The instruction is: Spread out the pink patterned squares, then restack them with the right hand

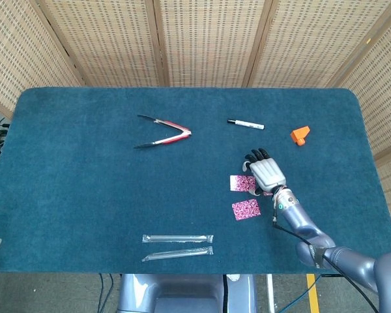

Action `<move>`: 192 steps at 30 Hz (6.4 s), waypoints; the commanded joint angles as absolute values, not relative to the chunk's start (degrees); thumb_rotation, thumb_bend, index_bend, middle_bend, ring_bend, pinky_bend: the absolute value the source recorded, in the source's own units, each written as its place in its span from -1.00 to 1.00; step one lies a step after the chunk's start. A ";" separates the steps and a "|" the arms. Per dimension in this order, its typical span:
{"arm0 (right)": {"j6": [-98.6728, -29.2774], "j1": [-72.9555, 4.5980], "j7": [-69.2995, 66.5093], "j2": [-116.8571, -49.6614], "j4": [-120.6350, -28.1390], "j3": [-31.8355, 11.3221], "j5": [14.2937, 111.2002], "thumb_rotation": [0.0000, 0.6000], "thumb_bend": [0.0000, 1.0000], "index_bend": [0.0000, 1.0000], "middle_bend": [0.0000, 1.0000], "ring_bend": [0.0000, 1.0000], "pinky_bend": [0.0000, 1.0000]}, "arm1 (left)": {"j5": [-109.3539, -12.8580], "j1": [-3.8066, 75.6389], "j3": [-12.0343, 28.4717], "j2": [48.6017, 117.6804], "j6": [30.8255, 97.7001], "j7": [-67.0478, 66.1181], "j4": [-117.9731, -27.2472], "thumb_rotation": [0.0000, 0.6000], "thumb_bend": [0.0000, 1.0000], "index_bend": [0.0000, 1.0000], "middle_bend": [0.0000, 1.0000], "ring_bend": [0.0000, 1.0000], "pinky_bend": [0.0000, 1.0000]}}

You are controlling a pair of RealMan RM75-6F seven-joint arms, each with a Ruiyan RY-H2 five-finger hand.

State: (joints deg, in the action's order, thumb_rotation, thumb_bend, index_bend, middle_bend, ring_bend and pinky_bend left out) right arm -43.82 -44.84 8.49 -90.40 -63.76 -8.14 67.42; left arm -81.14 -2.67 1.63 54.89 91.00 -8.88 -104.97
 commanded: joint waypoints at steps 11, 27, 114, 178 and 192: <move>-43.52 -44.83 7.75 -91.92 -61.72 -7.18 69.33 1.00 -0.58 -0.31 -0.64 -1.00 -1.00 | -82.09 -2.73 1.67 54.64 91.41 -9.30 -105.58 1.00 -0.76 -0.84 -1.00 -1.00 -1.00; -43.66 -44.61 6.11 -93.80 -57.69 -6.78 71.28 1.00 -0.58 -0.31 -0.64 -1.00 -1.00 | -83.06 -2.54 1.53 54.49 91.21 -9.90 -106.03 1.00 -0.76 -0.84 -1.00 -1.00 -1.00; -35.73 -48.72 15.61 -93.62 -56.74 -8.79 64.29 1.00 -0.53 -0.27 -0.62 -1.00 -1.00 | -80.52 -2.00 2.10 55.41 89.26 -9.25 -104.10 1.00 -0.76 -0.84 -1.00 -1.00 -1.00; -38.54 -47.61 13.66 -88.87 -62.73 -7.89 65.10 1.00 -0.33 -0.07 -0.57 -1.00 -1.00 | -79.97 -1.74 2.19 55.85 88.61 -8.80 -103.27 1.00 -0.76 -0.84 -1.00 -1.00 -1.00; -39.22 -46.50 11.91 -86.55 -64.62 -6.87 66.70 1.00 -0.33 -0.07 -0.57 -1.00 -1.00 | -80.05 -1.78 2.19 55.71 88.81 -9.09 -103.61 1.00 -0.76 -0.84 -1.00 -1.00 -1.00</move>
State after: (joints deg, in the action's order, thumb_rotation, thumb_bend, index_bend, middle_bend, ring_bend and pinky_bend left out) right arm -39.13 -46.62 12.09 -86.75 -64.45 -6.98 66.51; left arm -80.04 -1.78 2.20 55.71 88.81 -9.09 -103.61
